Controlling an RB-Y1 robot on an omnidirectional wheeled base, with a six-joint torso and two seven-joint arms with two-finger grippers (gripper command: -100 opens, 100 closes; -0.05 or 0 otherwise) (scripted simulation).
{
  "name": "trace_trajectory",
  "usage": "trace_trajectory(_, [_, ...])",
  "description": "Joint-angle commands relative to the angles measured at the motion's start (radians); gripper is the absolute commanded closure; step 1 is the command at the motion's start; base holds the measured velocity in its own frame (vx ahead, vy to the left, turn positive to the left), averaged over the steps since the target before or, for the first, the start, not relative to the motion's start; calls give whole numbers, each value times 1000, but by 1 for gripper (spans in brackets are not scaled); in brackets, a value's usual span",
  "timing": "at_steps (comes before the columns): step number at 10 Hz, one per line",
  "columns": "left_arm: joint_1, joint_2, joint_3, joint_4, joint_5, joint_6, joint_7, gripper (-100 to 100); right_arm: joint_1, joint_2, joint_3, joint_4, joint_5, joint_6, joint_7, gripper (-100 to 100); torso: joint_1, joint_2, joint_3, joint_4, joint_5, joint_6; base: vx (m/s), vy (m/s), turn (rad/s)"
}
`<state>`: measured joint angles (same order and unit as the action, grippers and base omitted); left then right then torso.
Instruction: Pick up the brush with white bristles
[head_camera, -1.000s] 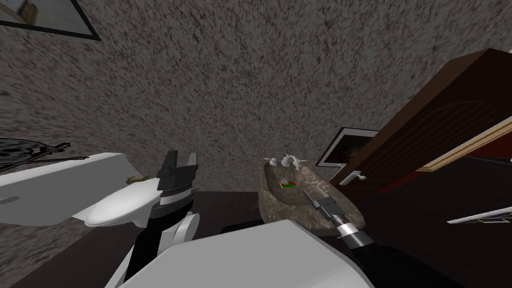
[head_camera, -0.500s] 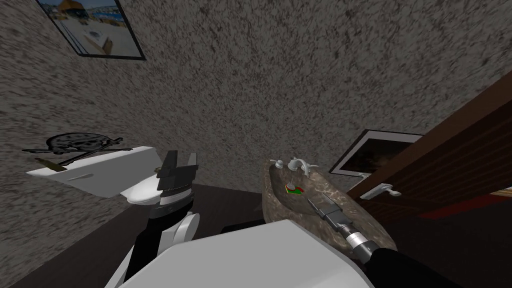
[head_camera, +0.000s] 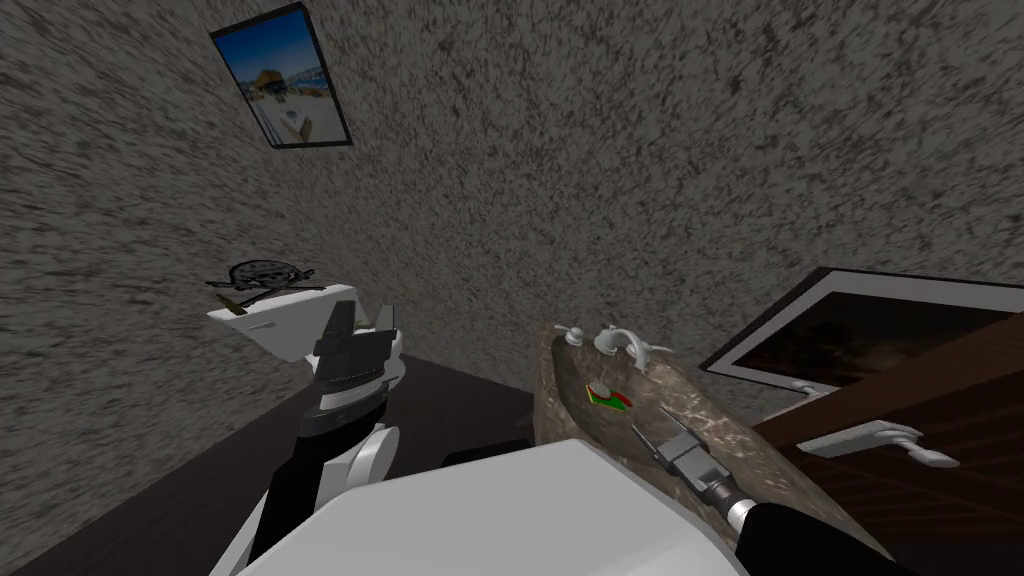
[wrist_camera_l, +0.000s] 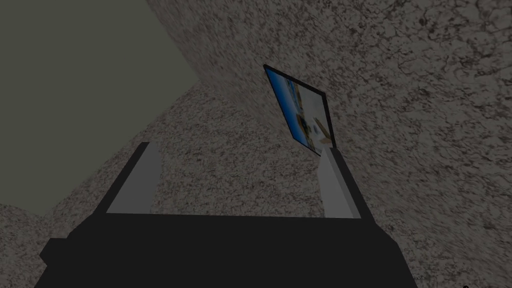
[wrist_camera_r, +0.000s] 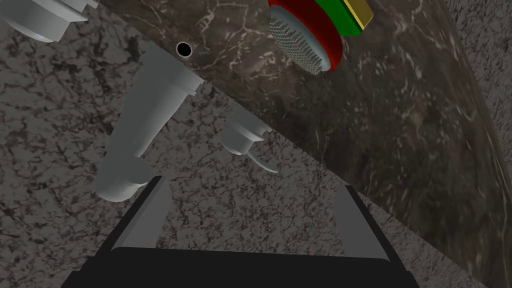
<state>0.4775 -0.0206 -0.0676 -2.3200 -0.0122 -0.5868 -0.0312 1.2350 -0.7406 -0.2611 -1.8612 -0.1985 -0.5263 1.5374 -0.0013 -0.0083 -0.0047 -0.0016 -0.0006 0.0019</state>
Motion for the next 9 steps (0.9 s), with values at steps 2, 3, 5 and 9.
trace_trajectory(2, [0, 0, 0, 0, 0, 0, 0, 0, 36, -32, 2, 37, -2, 16, 57, -100, 1, 0, 0, 0, 0, -1, 34, 7, 241])
trace_trajectory(3, [0, 0, 0, 0, 0, 0, 0, 0, 67, -53, 9, 69, -1, 26, 95, -100, 1, -1, 0, 0, 0, 0, 53, 2, 269])
trace_trajectory(5, [0, 0, 0, 0, 0, 0, 0, 0, 97, -74, 17, 100, 0, 37, 140, -100, 0, -1, -1, 0, 0, 0, 46, -3, 239])
trace_trajectory(9, [0, 0, 0, 0, 0, 0, 0, 0, 151, -110, 38, 160, 5, 59, 212, -100, 1, -4, -3, -1, 0, 0, 71, -1, 231])
